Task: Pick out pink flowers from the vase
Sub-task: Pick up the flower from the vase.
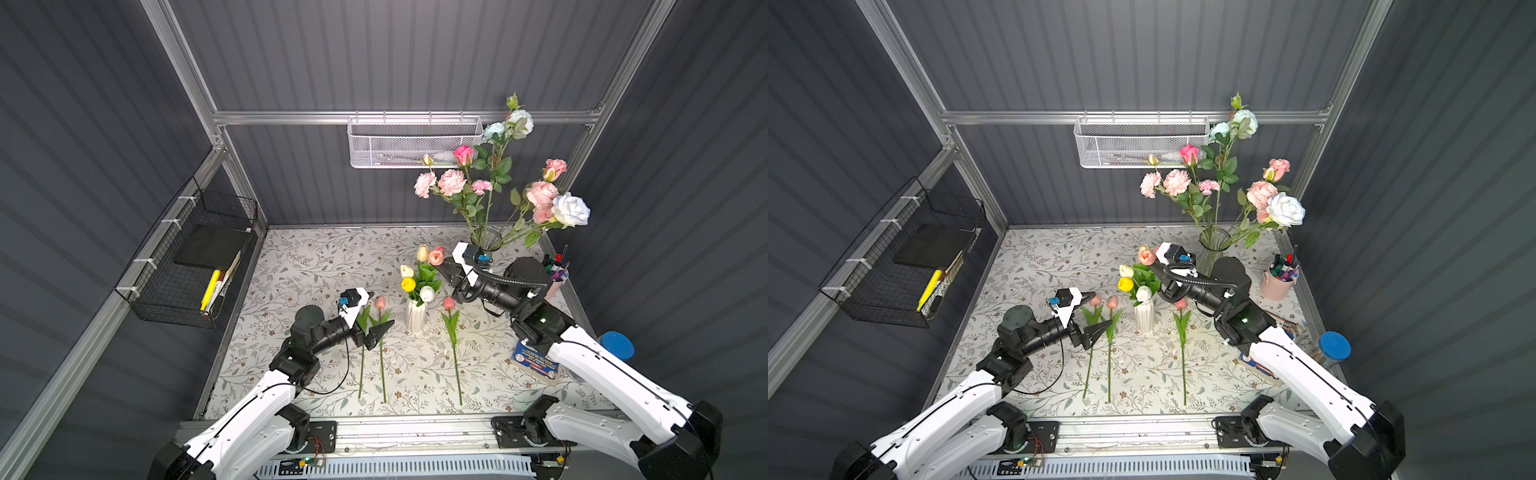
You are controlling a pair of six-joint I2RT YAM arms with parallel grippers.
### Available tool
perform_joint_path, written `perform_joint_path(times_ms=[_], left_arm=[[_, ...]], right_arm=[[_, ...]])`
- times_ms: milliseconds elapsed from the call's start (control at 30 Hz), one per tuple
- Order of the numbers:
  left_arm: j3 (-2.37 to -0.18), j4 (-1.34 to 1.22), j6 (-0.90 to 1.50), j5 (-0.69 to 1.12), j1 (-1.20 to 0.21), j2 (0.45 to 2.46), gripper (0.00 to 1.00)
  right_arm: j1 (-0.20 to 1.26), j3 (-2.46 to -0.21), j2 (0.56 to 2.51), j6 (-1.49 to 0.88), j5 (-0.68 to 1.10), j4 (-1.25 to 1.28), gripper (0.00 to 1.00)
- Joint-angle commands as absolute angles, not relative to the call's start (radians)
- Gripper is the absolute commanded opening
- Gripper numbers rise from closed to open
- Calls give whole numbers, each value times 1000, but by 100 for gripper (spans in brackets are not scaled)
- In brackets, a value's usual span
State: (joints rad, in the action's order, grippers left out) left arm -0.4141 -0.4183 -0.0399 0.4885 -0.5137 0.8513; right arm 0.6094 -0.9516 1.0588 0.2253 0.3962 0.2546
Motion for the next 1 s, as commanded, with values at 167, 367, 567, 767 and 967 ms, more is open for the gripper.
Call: perform_joint_path(times_ms=[167,367,567,767,967], left_arm=[[-457,-384,-34,469,-517,831,99],[-464,-372,-39,463,-517,825,99],[-471,-352,-50,448,-517,819,99],[-487,-323,-66,424,-517,827,99],[-492,-307,-65,358,-517,817,99]], right_arm=[[611,-1184,1070,243,432,206,0],[612,-1454,1092,247,451,64,0],[611,-1623,1063,215,435,-77,0],[611,-1638,970,214,292,-230,0],[611,-1811,1010,120,-94,-737,0]])
